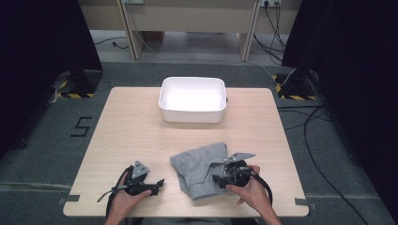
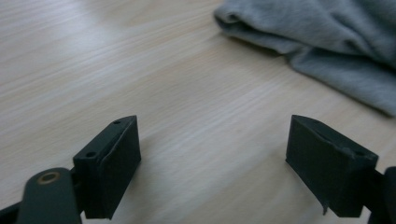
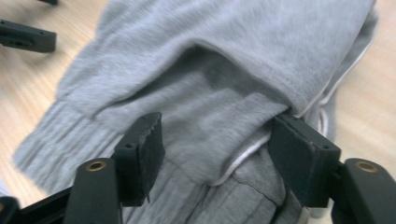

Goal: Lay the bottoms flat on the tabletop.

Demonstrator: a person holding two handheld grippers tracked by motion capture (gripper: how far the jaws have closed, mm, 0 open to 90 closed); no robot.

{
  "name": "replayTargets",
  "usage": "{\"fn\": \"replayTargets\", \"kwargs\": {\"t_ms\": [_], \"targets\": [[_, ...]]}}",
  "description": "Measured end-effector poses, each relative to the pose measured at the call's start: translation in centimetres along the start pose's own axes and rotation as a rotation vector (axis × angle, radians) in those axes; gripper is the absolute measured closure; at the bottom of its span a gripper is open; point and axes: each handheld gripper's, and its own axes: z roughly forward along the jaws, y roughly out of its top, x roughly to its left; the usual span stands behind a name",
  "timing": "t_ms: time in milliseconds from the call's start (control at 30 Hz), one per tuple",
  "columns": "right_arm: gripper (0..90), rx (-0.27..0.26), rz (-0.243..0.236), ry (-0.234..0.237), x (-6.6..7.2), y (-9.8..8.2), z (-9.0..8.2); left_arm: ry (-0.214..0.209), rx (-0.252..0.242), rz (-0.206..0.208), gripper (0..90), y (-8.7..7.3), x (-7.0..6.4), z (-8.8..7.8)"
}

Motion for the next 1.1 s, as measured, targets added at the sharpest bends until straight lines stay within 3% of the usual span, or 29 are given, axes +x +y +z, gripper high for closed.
{"fn": "replayTargets", "kwargs": {"t_ms": [67, 167, 267, 367, 500, 600, 933, 1033, 1100], "targets": [[35.4, -0.036, -0.029, -0.003, 0.2, 0.0, -0.8, -0.014, -0.019, -0.008, 17.3, 0.3, -0.7, 0.0], [37.2, -0.071, -0.071, 0.030, 0.4, -0.4, -1.6, -0.058, -0.039, -0.011, 17.3, 0.8, -2.1, 0.2], [36.9, -0.060, -0.138, 0.055, 1.0, -1.0, -1.6, -0.085, -0.032, 0.013, 17.1, 1.2, -3.4, 1.0], [36.1, -0.038, -0.161, 0.081, 1.6, -1.7, -1.5, -0.102, -0.020, 0.026, 16.5, 1.6, -4.3, 2.0], [32.1, -0.022, -0.209, 0.092, 2.2, -2.4, -1.4, -0.078, 0.000, 0.047, 16.5, 2.1, -4.8, 3.2], [29.7, -0.005, -0.241, 0.088, 2.3, -3.0, -1.1, -0.027, 0.010, 0.078, 14.0, 2.5, -4.7, 3.8], [31.1, 0.017, -0.301, 0.041, 2.9, -3.3, 0.8, -0.010, 0.016, 0.062, 13.3, 3.0, -4.0, 4.5], [24.8, 0.036, -0.344, 0.029, 3.6, -3.5, 1.0, -0.009, 0.016, 0.060, 13.3, 3.0, -4.0, 4.5], [29.0, 0.051, -0.367, 0.000, 4.2, -3.5, 1.1, -0.006, 0.016, 0.060, 13.3, 3.0, -4.0, 4.4]]}}
